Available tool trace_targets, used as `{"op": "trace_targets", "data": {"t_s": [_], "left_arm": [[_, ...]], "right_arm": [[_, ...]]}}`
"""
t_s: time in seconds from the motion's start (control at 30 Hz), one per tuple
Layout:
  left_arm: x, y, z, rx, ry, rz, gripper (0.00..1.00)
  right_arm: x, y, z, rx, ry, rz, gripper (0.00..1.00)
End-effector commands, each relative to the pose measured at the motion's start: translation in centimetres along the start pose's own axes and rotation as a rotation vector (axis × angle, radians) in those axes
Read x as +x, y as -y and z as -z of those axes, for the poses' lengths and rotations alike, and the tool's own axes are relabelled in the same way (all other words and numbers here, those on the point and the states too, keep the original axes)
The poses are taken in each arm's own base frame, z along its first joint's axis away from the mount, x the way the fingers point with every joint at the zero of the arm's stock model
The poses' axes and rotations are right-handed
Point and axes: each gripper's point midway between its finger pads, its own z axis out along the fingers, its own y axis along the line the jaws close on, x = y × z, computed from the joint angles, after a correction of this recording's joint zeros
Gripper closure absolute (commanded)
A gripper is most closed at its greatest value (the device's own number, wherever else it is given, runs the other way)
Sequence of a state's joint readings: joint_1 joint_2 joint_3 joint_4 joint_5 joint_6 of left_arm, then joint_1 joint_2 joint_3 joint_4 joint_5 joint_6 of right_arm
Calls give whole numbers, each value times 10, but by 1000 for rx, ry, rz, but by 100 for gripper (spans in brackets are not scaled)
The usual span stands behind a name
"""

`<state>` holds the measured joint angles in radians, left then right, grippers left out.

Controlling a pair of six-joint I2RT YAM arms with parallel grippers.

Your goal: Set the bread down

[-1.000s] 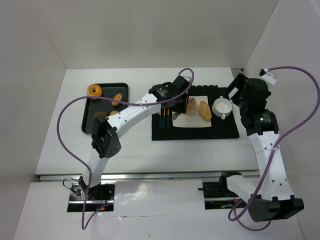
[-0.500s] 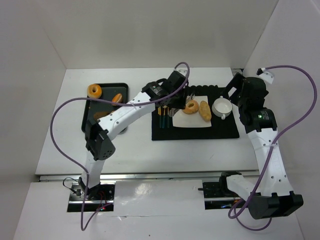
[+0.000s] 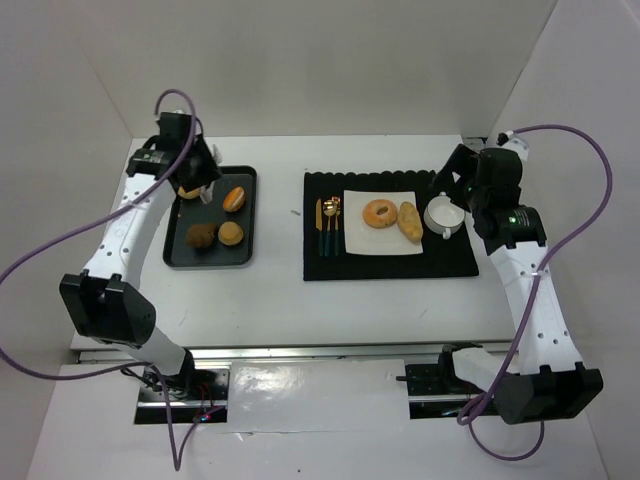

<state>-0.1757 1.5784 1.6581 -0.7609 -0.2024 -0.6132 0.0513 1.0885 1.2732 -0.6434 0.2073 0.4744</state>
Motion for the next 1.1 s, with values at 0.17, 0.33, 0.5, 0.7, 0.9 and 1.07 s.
{"op": "trace_targets", "data": {"t_s": [0.17, 0.33, 0.5, 0.7, 0.9, 1.07], "left_arm": [[-10, -84, -5, -44, -48, 211, 43], [-6, -124, -29, -19, -104, 331, 41], [0, -130, -48, -8, -145, 353, 39], [3, -133, -64, 0, -171, 366, 39], [2, -137, -79, -14, -180, 368, 39], [6, -140, -92, -22, -194, 389, 44]], "right_arm": [[-2, -19, -5, -86, -26, -6, 0], [-4, -20, -6, -86, -26, -6, 0], [-1, -17, -8, -73, -29, -4, 0], [-1, -17, -8, -73, -29, -4, 0], [3, -16, -11, -65, -45, -1, 0], [5, -16, -13, -60, -54, -9, 0]]}}
